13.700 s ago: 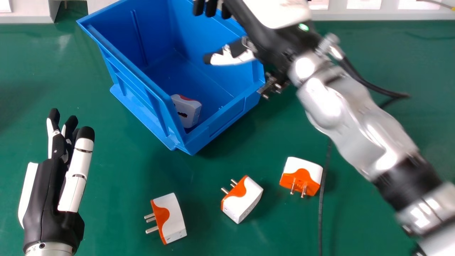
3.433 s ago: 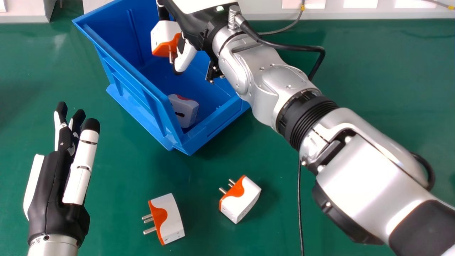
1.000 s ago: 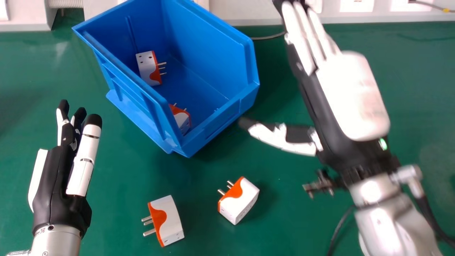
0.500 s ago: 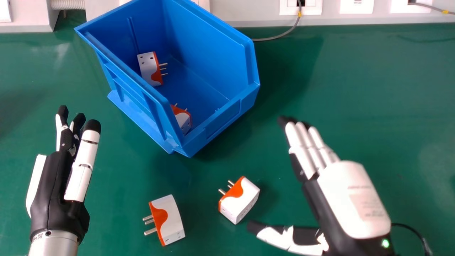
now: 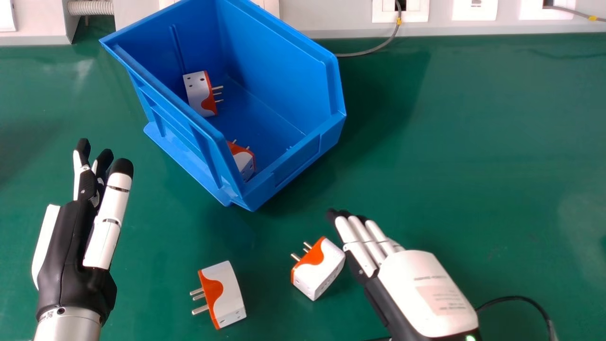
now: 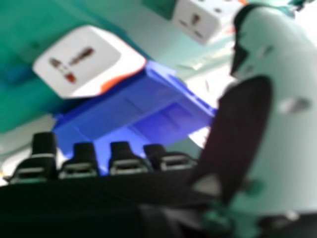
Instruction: Pick all objects and put in blue box
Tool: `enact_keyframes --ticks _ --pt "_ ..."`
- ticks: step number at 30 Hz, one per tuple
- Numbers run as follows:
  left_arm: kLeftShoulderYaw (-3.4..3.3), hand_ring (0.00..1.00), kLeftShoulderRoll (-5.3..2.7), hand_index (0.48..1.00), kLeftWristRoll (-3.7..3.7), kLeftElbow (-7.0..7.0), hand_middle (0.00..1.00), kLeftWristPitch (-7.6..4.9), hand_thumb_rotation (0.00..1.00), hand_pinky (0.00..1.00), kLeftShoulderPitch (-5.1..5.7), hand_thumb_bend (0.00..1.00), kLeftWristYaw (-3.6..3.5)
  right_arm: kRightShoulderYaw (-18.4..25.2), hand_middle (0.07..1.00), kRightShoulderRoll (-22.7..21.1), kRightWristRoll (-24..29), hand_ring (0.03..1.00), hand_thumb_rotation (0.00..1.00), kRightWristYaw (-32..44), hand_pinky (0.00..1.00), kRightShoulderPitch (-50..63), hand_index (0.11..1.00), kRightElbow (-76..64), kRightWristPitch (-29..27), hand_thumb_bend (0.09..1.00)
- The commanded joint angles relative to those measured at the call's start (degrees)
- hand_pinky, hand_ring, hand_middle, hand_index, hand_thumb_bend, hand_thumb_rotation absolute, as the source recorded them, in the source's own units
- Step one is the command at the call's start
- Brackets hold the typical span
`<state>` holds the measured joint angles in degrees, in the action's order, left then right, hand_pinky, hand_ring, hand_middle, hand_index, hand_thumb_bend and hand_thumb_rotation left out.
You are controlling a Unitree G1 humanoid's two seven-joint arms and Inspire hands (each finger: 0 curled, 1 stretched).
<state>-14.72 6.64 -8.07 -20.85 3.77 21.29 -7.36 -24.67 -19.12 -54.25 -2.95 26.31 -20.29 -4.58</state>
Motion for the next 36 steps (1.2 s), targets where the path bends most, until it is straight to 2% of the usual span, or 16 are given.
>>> enact_keyframes --ticks 1,6,10,14,20,30,36 --pt "-0.41 1.0 0.52 1.0 -0.36 -1.15 1.0 -1.09 0.8 0.98 -0.18 0.43 -0.06 -0.55 1.0 1.04 -1.23 0.996 0.42 1.06 0.94 -1.37 1.0 -0.81 1.29 0.492" --pt "-0.83 1.0 0.87 1.0 -0.65 -0.8 1.0 -1.09 0.8 0.98 -0.45 0.43 -0.37 -2.27 1.0 3.0 -3.51 0.993 0.43 2.55 0.94 -4.48 1.0 1.79 4.07 0.495" --pt "-0.96 1.0 1.15 1.0 -1.06 -0.68 1.0 -0.95 0.8 0.98 -0.56 0.42 -0.31 -2.91 1.0 3.28 -3.7 0.981 0.45 3.32 0.94 -6.6 1.0 3.75 4.93 0.5" --pt "-1.03 1.0 1.26 1.0 -1.43 -1.15 1.0 -0.71 0.8 0.98 -0.36 0.41 -0.19 -3.06 1.0 3.33 -3.46 0.972 0.46 4.98 0.95 -8.79 1.0 5.11 5.76 0.504" --pt "-1.18 1.0 1.32 1.0 -1.61 -1.74 1.0 -0.13 0.8 0.98 -0.31 0.41 0.02 -3.45 1.0 3.3 -3.63 0.969 0.48 6.67 0.95 -11.13 1.0 6.08 6.85 0.497" --pt "-1.76 1.0 1.32 1.0 -2.09 -2.34 1.0 1.09 0.79 0.98 -0.66 0.41 0.06 -3.54 1.0 3.84 -4.25 0.97 0.49 6.77 0.95 -13.72 0.998 7.68 9.08 0.489" --pt "-1.96 1.0 1.75 1.0 -1.95 -2.86 1.0 2.36 0.79 0.97 -1.09 0.41 0.2 -5.67 1.0 7.82 -7.44 0.967 0.47 7.9 0.94 -13.55 0.992 7.36 15.91 0.481"
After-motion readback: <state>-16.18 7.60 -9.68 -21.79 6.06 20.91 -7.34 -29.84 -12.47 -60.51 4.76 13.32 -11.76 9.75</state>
